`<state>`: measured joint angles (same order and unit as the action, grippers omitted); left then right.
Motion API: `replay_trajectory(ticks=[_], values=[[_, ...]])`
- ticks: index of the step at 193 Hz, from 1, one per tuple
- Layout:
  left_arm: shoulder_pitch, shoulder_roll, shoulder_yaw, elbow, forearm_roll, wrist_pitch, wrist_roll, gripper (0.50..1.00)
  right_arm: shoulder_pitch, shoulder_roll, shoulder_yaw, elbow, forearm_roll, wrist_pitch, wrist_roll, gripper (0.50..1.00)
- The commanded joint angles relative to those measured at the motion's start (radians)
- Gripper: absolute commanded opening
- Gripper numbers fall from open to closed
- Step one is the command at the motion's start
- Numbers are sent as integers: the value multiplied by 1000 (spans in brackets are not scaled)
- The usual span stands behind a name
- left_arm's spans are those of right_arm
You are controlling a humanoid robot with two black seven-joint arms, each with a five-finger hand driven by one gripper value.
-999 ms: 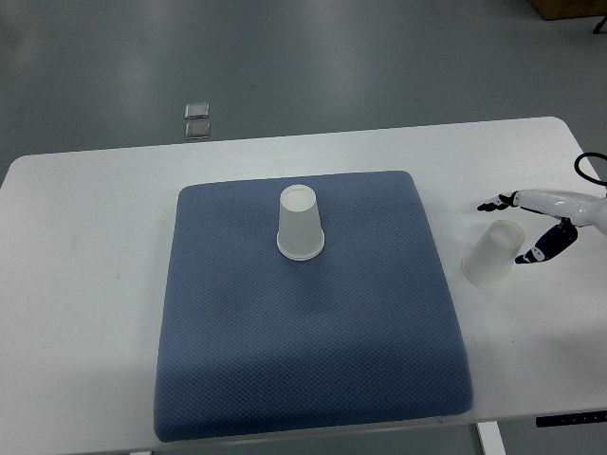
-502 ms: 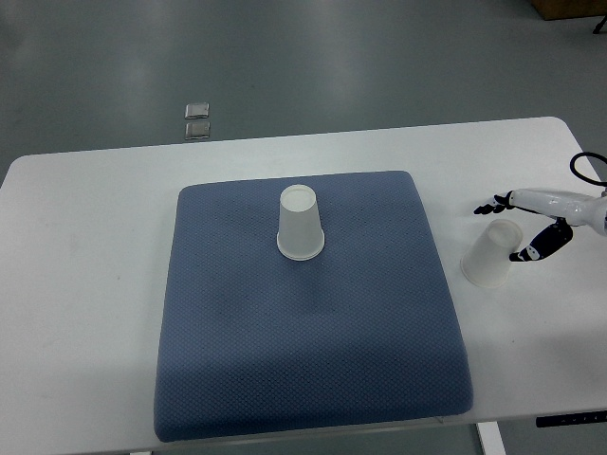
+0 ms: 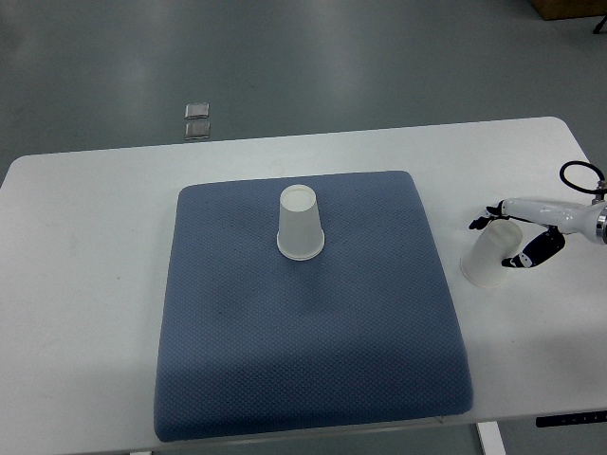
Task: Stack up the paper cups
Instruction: 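Lift the cup with the right hand and carry it over the upside-down cup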
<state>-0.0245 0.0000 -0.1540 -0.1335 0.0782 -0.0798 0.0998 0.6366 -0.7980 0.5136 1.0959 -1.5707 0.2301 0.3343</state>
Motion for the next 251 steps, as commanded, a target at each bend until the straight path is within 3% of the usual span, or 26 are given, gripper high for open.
replay_trajectory(ticks=[1,27,68,121,155,189,251], values=[[0,0,-1,0,0,0,0,1000,0,0,0,-1,0,0,0,754],[0,0,1,0,0,0,0,1000,2,-1,-1,-1,-2,0,3,654],[0,0,-1,0,0,0,0,1000,21,-13,2,-1,0,-2,12,582],[0,0,-1,0,0,0,0,1000,75,-18,5,5,15,2,23,564],[0,0,-1,0,0,0,0,1000,186,-52,8,21,38,15,46,564],[0,0,1,0,0,0,0,1000,305,-59,20,70,43,110,51,554],[0,0,-1,0,0,0,0,1000,479,40,20,104,64,175,42,525]])
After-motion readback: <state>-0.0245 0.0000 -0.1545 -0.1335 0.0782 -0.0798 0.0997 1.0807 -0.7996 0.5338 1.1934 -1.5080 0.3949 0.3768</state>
